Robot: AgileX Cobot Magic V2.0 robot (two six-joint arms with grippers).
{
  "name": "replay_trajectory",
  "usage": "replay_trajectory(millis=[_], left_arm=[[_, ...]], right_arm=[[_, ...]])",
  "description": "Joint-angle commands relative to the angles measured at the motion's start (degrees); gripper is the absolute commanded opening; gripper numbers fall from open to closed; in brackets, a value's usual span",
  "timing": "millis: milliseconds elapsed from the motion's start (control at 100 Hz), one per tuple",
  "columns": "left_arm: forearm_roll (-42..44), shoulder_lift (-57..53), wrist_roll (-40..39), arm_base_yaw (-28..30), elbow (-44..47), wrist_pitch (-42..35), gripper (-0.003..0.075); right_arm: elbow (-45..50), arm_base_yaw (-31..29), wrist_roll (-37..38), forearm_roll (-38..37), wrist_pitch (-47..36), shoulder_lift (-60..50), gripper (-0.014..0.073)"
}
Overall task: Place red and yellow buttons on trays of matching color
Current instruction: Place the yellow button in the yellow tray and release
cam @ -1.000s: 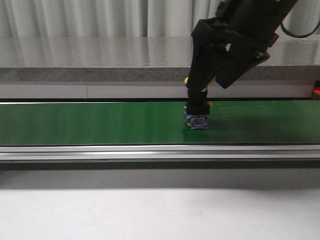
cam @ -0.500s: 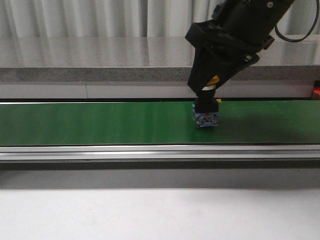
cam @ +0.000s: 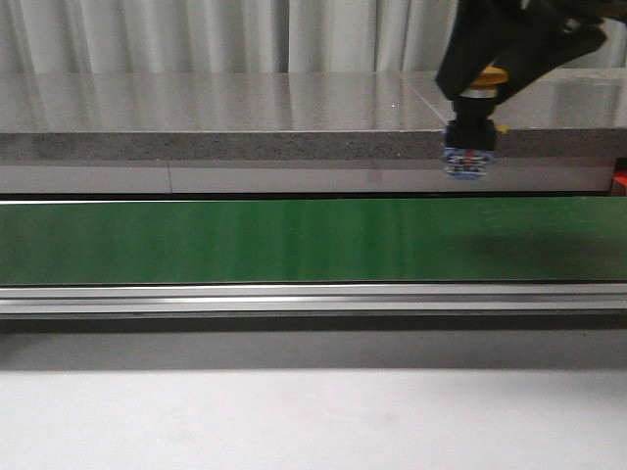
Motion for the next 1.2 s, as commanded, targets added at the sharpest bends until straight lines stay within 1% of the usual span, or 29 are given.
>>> replay_trajectory(millis=[0,120,270,450,580,750,880,1190], left_arm=[[-0.96,0.34,-0.12,-0.34,-1.56,-3.86,-0.0021],[-0.96,0.34,-0.12,-0.34,-1.56,-3.86,-0.0021],[-0.96,0.34,-0.12,-0.34,-1.56,-3.86,-0.0021],[-0.96,0.34,-0.12,-0.34,-1.56,-3.86,-0.0021],[-0.96,0.34,-0.12,-0.34,-1.56,-3.86,-0.0021],[-0.96,0.34,-0.12,-0.34,-1.56,-3.86,-0.0021],[-0.96,0.34,-0.12,-0.34,-1.56,-3.86,-0.0021],[-0.96,0.34,-0.12,-0.34,-1.56,-3.86,-0.0021]], right_arm=[[0.43,-1.99,3.40,-2.56,-2.66,-4.51,0.0162],[3.86,-5.04,6.12,-5.88,-2.30,-8.27,0.0162],[7.75,-10.20,6.63,-7.10,-1.40,-13.38,0.0162],[12.92,-19.31,7.03,-7.65,-0.58,-19.97,0.0162],[15.36,-25.78,7.03,-8.20,-0.16,-22.82,0.0162],[17.13,-32.67,7.10,-8.20,-0.34,-23.54,0.0162],[17.66,-37.37,8.76,-8.98,-0.91,-23.54,0.0162],[17.66,-46.86,11.79,-9.65,-3.81,-21.37,0.0162]])
